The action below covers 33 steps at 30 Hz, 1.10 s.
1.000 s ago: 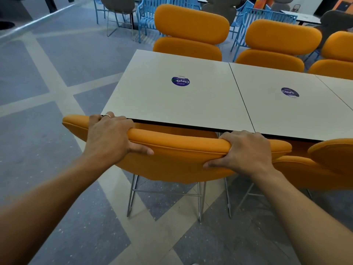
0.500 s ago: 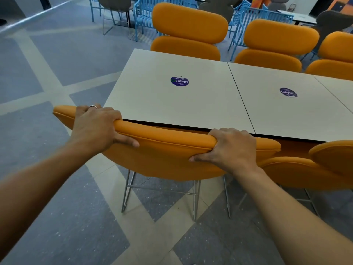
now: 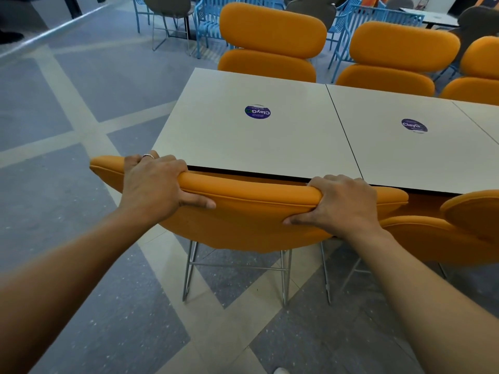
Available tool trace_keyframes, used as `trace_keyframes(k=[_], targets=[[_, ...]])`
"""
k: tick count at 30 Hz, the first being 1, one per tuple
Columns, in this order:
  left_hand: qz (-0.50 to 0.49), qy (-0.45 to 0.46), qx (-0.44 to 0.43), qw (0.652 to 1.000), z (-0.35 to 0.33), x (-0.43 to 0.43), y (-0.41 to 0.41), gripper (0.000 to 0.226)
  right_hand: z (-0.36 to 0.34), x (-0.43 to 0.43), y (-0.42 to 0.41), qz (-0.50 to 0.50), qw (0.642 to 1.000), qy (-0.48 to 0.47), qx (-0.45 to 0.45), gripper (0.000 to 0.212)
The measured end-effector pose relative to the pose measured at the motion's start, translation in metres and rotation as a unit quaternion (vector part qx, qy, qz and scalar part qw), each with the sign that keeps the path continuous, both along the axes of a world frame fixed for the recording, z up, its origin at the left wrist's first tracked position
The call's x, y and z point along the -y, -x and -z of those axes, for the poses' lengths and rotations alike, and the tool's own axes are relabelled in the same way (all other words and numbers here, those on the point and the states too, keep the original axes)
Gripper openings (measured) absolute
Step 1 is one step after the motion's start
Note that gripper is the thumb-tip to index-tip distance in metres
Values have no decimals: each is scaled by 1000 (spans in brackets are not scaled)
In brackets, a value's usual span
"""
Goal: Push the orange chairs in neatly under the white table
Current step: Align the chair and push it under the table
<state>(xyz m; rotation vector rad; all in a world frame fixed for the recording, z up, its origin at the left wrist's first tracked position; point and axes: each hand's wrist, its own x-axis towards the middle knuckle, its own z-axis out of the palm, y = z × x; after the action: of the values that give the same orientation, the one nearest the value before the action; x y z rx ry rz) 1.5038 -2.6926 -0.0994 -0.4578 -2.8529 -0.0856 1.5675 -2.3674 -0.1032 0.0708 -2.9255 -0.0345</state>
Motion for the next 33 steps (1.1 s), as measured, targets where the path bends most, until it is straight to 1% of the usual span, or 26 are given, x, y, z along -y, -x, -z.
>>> trace_keyframes(k=[9,17,21,23,26,28,30,33], targets=[[4,7,4,1000,3,8,9,104,4,6,0,12,1000,11,-16,90],[-3,0,-2,1000,4,7,2,103,3,5,-3,16,1000,10,4,89],[2,-9,23,1000,1,9,-2,100,1,7,-5,15,1000,5,17,87],[15,-30,45,998,-2,13,-3,98,-2,7,-5,18,999,13,33,89],[41,-126,70,989,-7,25,-6,88,-8,9,-5,15,997,22,69,94],[48,-203,56,976,-9,37,-8,76,-14,15,-4,1,994,43,102,93],[46,-246,26,968,-11,50,-9,61,-22,27,0,-16,986,107,128,86],[33,-260,-6,965,-16,73,-7,40,-31,55,12,-37,962,232,141,67]])
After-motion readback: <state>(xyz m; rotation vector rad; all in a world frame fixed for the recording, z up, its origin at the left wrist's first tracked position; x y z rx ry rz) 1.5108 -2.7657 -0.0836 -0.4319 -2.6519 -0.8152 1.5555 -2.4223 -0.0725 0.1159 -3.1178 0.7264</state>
